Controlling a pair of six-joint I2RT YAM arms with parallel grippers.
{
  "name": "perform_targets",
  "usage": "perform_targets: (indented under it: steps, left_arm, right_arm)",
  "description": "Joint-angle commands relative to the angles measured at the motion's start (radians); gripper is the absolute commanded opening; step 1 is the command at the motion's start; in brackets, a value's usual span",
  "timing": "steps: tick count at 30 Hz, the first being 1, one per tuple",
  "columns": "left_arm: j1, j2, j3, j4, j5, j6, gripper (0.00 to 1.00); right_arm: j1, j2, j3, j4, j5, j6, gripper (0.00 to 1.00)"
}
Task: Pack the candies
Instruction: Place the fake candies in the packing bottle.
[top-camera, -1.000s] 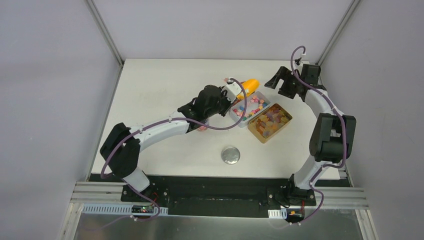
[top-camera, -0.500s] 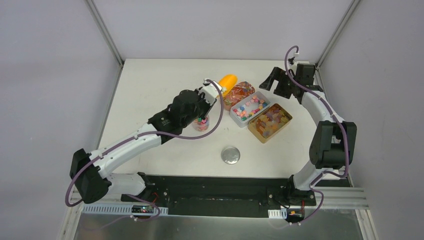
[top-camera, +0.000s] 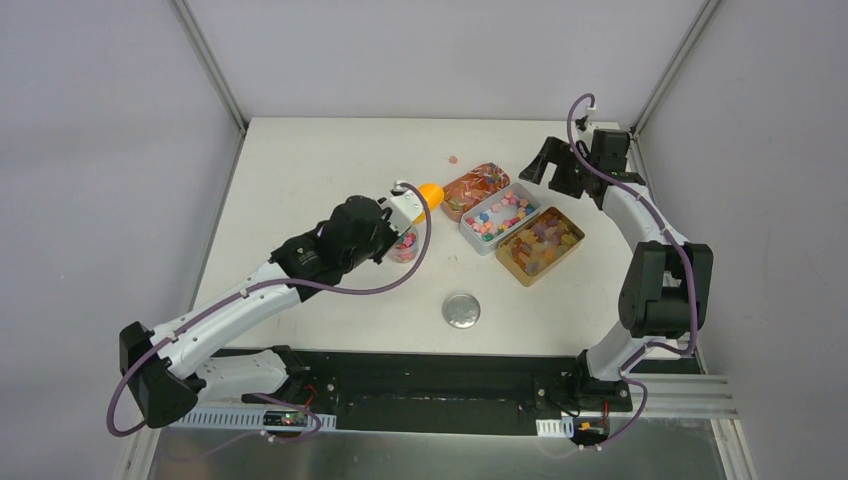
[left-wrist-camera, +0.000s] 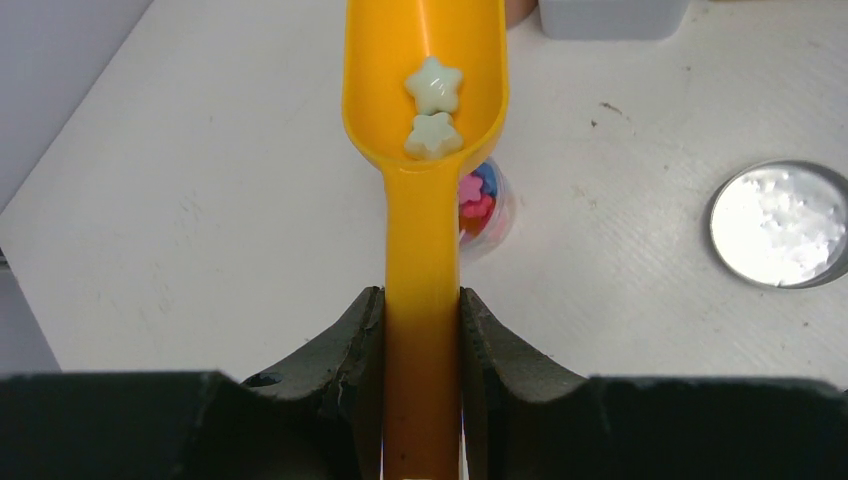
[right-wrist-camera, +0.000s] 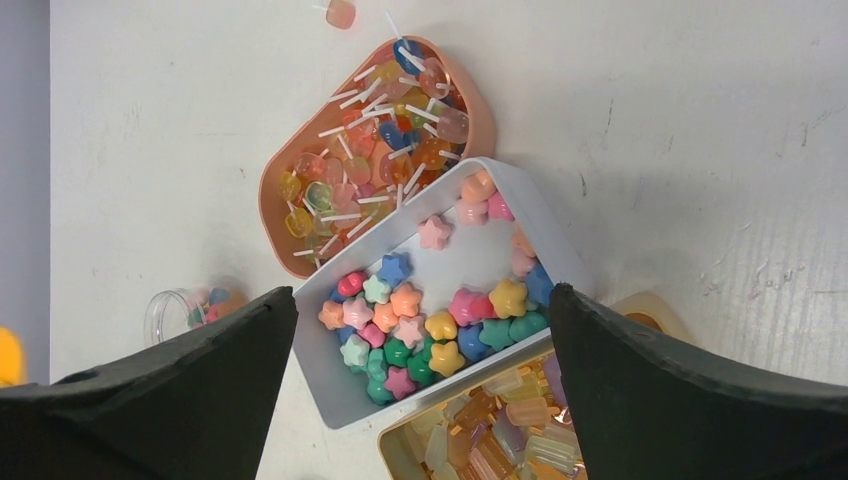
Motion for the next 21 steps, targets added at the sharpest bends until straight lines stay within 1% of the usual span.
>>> perform_targets:
  steps: [1, 12, 16, 21]
  left_arm:
    - [0.010, -0.065, -0.029, -0.066, -0.034, 0.035, 0.00]
    - [0.009, -0.136, -0.089, -0.186, -0.073, 0.045, 0.00]
    - [0.010, -0.132, -0.084, -0.216, -0.111, 0.065, 0.00]
    - [0.009, -0.114, -0.066, -0.231, -0.126, 0.085, 0.00]
  right_arm:
    - [-0.003, -0.042, -0.013, 0.059, 0.016, -0.024, 1.00]
    - [-0.002, -0.032, -0.014, 0.074, 0.010, -0.024, 1.00]
    - [-0.002, -0.040, -0.015, 0.074, 0.013, -0.029, 1.00]
    - [-0.003, -0.036, -0.014, 0.076, 0.005, -0.030, 1.00]
